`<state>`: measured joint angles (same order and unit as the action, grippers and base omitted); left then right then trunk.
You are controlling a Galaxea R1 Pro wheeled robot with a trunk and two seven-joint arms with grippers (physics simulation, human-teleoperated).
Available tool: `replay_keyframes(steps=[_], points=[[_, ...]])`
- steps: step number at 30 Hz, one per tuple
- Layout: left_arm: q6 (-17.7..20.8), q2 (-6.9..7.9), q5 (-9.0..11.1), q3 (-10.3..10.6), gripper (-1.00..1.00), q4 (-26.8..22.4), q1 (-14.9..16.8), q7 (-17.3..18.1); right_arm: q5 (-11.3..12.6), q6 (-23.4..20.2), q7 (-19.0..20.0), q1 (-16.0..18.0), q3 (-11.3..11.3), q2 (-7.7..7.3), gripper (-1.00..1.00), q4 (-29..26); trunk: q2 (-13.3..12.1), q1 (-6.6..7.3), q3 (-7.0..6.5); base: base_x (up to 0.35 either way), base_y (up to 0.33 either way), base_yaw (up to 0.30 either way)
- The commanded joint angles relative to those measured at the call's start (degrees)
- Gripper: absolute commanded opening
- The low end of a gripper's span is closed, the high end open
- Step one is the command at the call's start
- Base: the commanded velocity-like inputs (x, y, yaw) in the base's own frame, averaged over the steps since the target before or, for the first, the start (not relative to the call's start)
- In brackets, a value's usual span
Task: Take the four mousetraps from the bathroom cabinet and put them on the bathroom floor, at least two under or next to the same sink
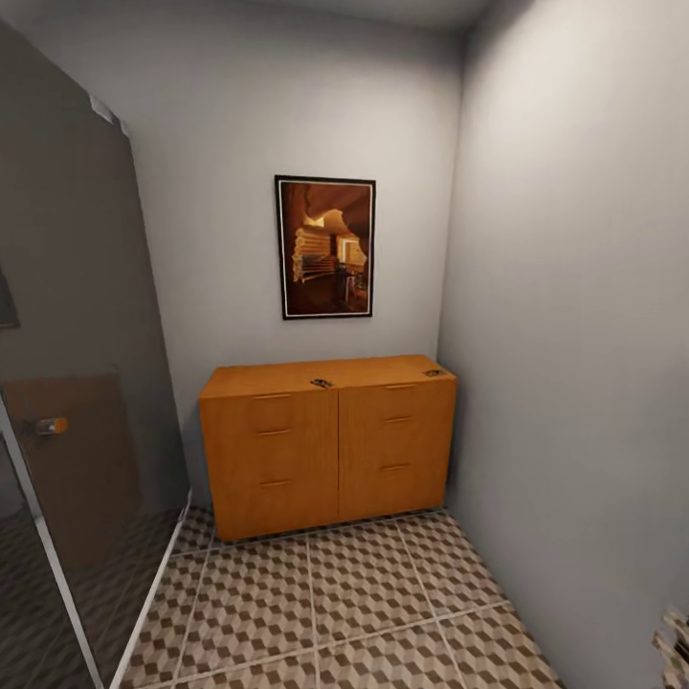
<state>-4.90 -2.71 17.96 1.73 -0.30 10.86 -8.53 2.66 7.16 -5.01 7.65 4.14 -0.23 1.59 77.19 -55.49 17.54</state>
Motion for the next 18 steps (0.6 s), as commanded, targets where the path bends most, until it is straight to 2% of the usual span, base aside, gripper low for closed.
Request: replay_keyframes(steps=[1,18], points=[[-0.19,-0.02,0.32,0.2,1.0,0.04,0.04,-0.17,0.25,0.31,-0.08,0.06,0.43,0.0,1.0,0.17,0.03,-0.03,0.07,0.315,-0.16,0.0],[-0.19,0.01,0.32,0.2,1.0,0.04,0.04,-0.15,0.66,0.31,0.0,0.08,0.43,-0.03,1.0,0.17,0.03,-0.03,0.07,0.315,-0.148,0.0]])
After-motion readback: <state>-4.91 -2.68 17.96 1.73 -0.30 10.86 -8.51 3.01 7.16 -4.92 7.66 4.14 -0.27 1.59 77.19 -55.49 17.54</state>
